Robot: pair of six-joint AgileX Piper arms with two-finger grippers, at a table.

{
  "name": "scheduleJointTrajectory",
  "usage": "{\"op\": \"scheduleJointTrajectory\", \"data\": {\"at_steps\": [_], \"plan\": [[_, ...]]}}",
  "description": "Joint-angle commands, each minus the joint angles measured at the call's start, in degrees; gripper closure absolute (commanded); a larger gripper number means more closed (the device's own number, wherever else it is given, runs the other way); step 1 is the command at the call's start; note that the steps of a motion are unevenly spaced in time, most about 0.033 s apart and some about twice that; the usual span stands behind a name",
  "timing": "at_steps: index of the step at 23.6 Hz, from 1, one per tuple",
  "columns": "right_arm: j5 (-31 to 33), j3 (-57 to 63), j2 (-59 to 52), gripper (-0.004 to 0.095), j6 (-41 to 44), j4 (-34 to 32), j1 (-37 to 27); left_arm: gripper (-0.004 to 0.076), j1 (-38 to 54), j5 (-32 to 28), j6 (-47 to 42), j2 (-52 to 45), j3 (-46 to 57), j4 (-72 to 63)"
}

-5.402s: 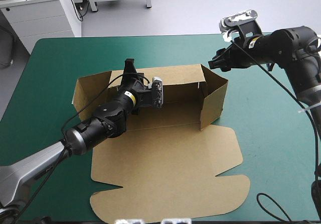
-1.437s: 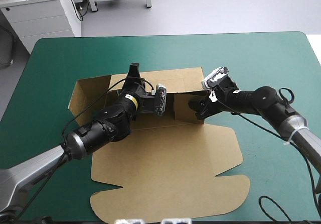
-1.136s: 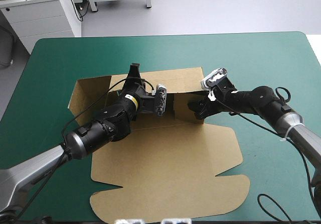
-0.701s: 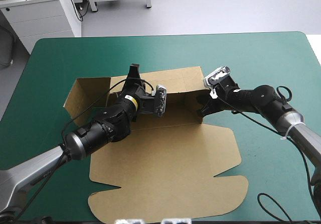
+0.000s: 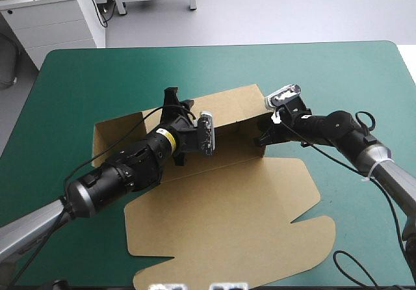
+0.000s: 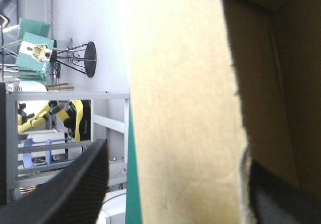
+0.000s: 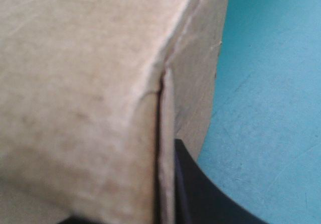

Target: Fold the box

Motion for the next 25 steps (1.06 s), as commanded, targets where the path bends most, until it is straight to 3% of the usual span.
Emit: {"op": "scheduleJointTrajectory", "data": {"at_steps": [1, 8, 11, 13, 16, 21, 25], "plan": [[0.5, -1.8, -1.4, 0.0926, 1.3, 1.9, 0.3, 0.0179, -1.8, -2.0, -0.7, -5.1, -1.4, 0.9], [-2.4, -1.8, -1.4, 0.0926, 2.4, 1.9, 0.3, 0.0179, -8.3, -1.7, -0.3, -9.1, -1.4, 2.2], [-3.1, -1.8, -1.4, 0.0926, 2.4, 1.9, 0.3, 0.0217, -12.3, 1.7, -0.3, -9.9, -1.4, 2.3], [-3.3, -1.8, -1.4, 0.0926, 2.4, 1.8, 0.3, 0.027, -14.5, 4.5, -0.3, -10.1, -1.4, 2.3], [-3.5, -1.8, -1.4, 0.0926, 2.4, 1.8, 0.3, 0.047, -20.4, 10.8, -0.3, -10.1, -1.4, 2.4], [-3.5, -1.8, -1.4, 0.0926, 2.4, 1.8, 0.3, 0.0715, -24.1, 14.1, -0.3, -10.1, -2.8, 2.5], [-4.1, -1.8, -1.4, 0.0926, 1.7, 0.4, 0.3, 0.0706, -23.0, 20.4, 0.0, -9.4, -10.8, 1.5]]}}
